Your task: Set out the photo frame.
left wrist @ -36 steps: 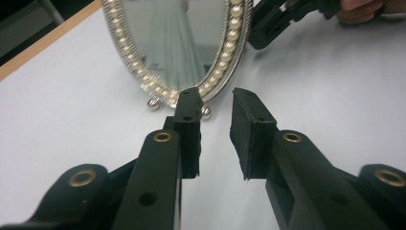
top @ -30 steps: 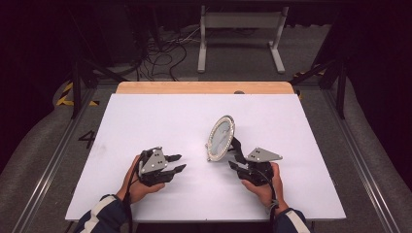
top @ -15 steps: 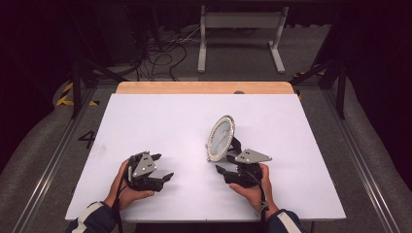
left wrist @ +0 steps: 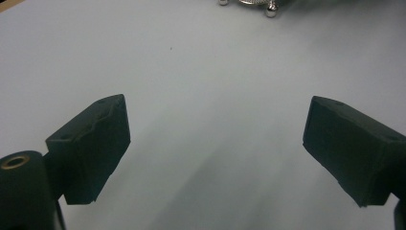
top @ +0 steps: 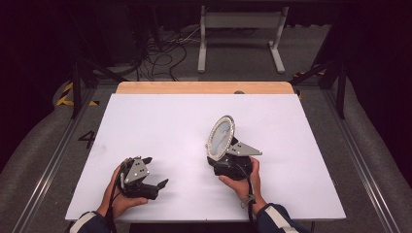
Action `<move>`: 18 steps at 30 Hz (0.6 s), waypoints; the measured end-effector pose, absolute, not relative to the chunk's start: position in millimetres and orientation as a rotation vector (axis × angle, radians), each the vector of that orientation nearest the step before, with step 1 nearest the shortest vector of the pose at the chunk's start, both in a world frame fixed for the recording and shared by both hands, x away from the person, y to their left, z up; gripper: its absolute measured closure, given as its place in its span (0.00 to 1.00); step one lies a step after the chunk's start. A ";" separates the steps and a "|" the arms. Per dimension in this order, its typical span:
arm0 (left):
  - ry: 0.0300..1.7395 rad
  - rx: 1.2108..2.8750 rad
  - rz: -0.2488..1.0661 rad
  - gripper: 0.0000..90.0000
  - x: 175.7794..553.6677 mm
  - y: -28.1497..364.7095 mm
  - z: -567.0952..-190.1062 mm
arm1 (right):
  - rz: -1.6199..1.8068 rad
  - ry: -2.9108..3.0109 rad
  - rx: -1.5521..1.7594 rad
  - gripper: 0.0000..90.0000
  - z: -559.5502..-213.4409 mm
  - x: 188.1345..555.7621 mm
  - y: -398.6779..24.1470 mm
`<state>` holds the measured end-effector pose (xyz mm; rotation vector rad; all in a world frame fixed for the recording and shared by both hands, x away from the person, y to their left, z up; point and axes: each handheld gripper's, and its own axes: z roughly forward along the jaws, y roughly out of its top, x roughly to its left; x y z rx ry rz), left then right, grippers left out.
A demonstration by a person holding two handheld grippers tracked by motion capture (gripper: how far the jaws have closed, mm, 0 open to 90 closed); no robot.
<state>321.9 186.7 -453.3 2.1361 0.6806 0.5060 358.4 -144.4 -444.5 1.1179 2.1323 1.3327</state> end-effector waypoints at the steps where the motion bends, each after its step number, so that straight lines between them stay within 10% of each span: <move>1: 0.684 2.144 0.509 0.11 320.8 187.4 -453.8 | 1.333 2.132 1.118 0.41 -444.5 358.4 -144.4; 18: 0.692 2.183 0.530 0.11 315.3 188.1 -457.8 | 1.371 2.119 1.200 0.66 -449.8 373.4 -143.5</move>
